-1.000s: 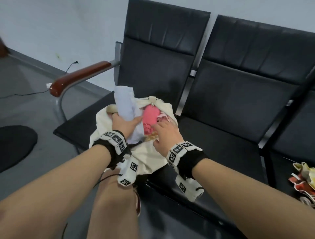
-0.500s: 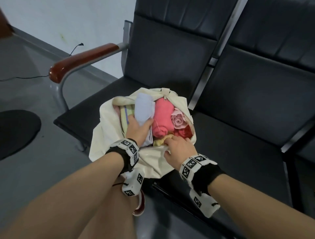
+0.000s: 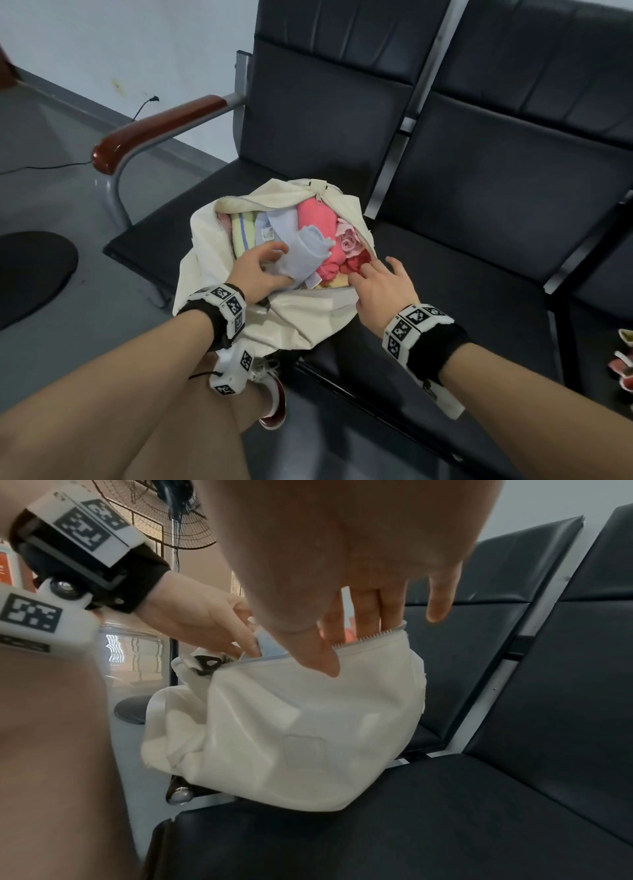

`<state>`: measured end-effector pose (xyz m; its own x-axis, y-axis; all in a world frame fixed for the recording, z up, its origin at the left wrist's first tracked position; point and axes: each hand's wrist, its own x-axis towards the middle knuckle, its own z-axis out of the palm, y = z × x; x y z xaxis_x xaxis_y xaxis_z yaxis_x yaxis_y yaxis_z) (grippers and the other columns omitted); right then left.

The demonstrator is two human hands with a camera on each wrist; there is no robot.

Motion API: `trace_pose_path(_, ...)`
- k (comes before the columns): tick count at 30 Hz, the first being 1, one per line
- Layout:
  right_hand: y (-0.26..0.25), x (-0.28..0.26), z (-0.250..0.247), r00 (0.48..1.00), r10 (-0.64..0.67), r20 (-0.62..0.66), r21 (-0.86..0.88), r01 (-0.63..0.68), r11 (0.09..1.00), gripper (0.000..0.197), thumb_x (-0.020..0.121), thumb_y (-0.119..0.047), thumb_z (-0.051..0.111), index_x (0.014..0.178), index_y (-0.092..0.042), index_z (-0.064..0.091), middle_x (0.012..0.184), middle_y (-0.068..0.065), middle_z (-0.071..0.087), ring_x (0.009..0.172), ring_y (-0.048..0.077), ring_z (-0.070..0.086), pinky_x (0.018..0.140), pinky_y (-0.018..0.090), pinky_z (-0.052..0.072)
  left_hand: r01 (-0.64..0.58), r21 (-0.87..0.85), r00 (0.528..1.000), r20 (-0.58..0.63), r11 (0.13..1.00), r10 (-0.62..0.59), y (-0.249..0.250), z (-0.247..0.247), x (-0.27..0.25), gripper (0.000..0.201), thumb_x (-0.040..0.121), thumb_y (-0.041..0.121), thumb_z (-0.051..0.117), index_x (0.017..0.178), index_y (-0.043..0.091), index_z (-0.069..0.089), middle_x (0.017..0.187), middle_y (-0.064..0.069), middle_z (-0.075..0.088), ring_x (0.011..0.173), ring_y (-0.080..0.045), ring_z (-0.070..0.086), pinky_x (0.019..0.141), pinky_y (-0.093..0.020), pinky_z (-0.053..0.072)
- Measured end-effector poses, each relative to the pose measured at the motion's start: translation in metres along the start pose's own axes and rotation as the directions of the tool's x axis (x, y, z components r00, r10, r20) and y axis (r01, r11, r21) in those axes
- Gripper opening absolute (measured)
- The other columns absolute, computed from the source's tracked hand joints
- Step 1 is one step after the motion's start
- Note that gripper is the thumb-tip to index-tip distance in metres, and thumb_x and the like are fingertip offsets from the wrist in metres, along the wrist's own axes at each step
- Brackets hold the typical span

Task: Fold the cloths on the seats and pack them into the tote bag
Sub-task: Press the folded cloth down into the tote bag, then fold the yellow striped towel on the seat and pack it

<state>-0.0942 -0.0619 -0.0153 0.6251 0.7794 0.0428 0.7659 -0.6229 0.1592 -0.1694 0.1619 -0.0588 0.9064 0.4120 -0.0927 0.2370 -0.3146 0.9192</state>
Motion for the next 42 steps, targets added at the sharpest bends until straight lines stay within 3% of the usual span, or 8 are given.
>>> trace_pose_path(4, 0.002, -0.003, 0.001, 0.99, -0.075, 0.117, 0.003, 0.075, 0.997, 0.026, 0.086, -0.013, 0.054, 0.109, -0.019, 0.061, 0.111, -0.004, 0.062, 0.115, 0.019, 0.049, 0.091, 0.034, 0.034, -0.101, 0.24, 0.987, 0.143, 0.965, 0.068, 0.008, 0.008, -0.002, 0.048, 0.061, 0.04, 0.089, 0.102, 0.043, 0.065, 0.113, 0.0, 0.059, 0.103, -0.013, 0.057, 0.096, -0.028, 0.044)
trace_pose_path(11, 0.009, -0.008, -0.007, 0.982, -0.091, 0.168, 0.02, 0.089, 0.996, 0.023, 0.088, -0.009, 0.049, 0.101, -0.022, 0.062, 0.104, -0.008, 0.064, 0.113, 0.013, 0.047, 0.094, 0.031, 0.03, -0.151, 0.669, 0.981, 0.194, 0.728, 0.025, 0.026, 0.051, -0.001, 0.032, 0.078, 0.026, 0.078, 0.104, 0.044, 0.073, 0.104, 0.007, 0.05, 0.112, -0.022, 0.052, 0.098, -0.038, 0.044)
trace_pose_path(19, 0.015, -0.029, -0.001, 0.984, -0.088, 0.154, 0.092, 0.074, 0.993, 0.033, 0.091, -0.014, 0.049, 0.122, -0.022, 0.059, 0.128, -0.008, 0.058, 0.137, 0.013, 0.035, 0.106, 0.034, 0.026, -0.093, 0.759, 0.985, 0.165, 0.645, -0.052, 0.033, 0.063, -0.001, 0.035, 0.08, 0.027, 0.078, 0.109, 0.045, 0.071, 0.128, 0.004, 0.056, 0.122, -0.024, 0.049, 0.107, -0.038, 0.033)
trace_pose_path(24, 0.029, -0.057, -0.023, 0.99, -0.073, 0.117, 0.166, 0.053, 0.985, 0.051, 0.093, -0.018, 0.05, 0.143, -0.024, 0.046, 0.156, -0.006, 0.033, 0.149, 0.015, 0.017, 0.117, 0.038, 0.016, -0.108, 0.829, 0.978, 0.188, 0.549, -0.091, 0.053, 0.062, -0.01, 0.039, 0.089, 0.029, 0.065, 0.125, 0.043, 0.064, 0.135, 0.003, 0.055, 0.124, -0.024, 0.05, 0.106, -0.04, 0.041)
trace_pose_path(29, 0.066, -0.098, -0.049, 0.987, 0.108, 0.118, 0.114, -0.121, 0.986, 0.047, 0.095, -0.024, 0.049, 0.142, -0.027, 0.046, 0.159, -0.002, 0.027, 0.15, 0.017, 0.012, 0.118, 0.038, 0.016, -0.12, 0.817, 0.982, 0.015, 0.564, 0.188, 0.097, 0.08, -0.035, 0.024, 0.094, 0.031, 0.048, 0.1, 0.022, 0.069, 0.11, -0.005, 0.058, 0.099, -0.024, 0.055, 0.085, -0.037, 0.046)
trace_pose_path(32, 0.09, -0.13, -0.066, 0.971, 0.218, 0.102, 0.104, -0.228, 0.968, 0.046, 0.094, -0.025, 0.05, 0.14, -0.027, 0.048, 0.158, -0.001, 0.028, 0.149, 0.018, 0.013, 0.117, 0.037, 0.018, -0.281, 0.762, 0.949, 0.131, 0.584, 0.286, 0.129, 0.097, -0.05, 0.017, 0.091, 0.03, 0.053, 0.099, 0.024, 0.067, 0.107, 0.0, 0.059, 0.1, -0.021, 0.055, 0.086, -0.036, 0.049)
trace_pose_path(36, 0.118, -0.179, -0.089, 0.943, 0.328, 0.063, 0.115, -0.333, 0.936, 0.044, 0.094, -0.025, 0.05, 0.138, -0.025, 0.05, 0.157, -0.001, 0.029, 0.149, 0.019, 0.012, 0.117, 0.037, 0.017, -0.397, 0.765, 0.915, 0.29, 0.507, 0.279, 0.178, 0.133, -0.07, 0.033, 0.091, 0.034, 0.055, 0.123, 0.029, 0.06, 0.123, 0.0, 0.052, 0.12, -0.022, 0.048, 0.099, -0.037, 0.043)
trace_pose_path(42, 0.172, -0.262, -0.116, 0.867, 0.498, 0.011, 0.13, -0.495, 0.859, 0.043, 0.092, -0.025, 0.051, 0.136, -0.024, 0.053, 0.152, -0.001, 0.035, 0.147, 0.02, 0.016, 0.115, 0.036, 0.019, -0.567, 0.716, 0.818, 0.435, 0.407, 0.376, 0.257, 0.213, -0.095, 0.039, 0.092, 0.037, 0.053, 0.13, 0.03, 0.054, 0.13, 0.001, 0.048, 0.125, -0.021, 0.043, 0.103, -0.037, 0.039)
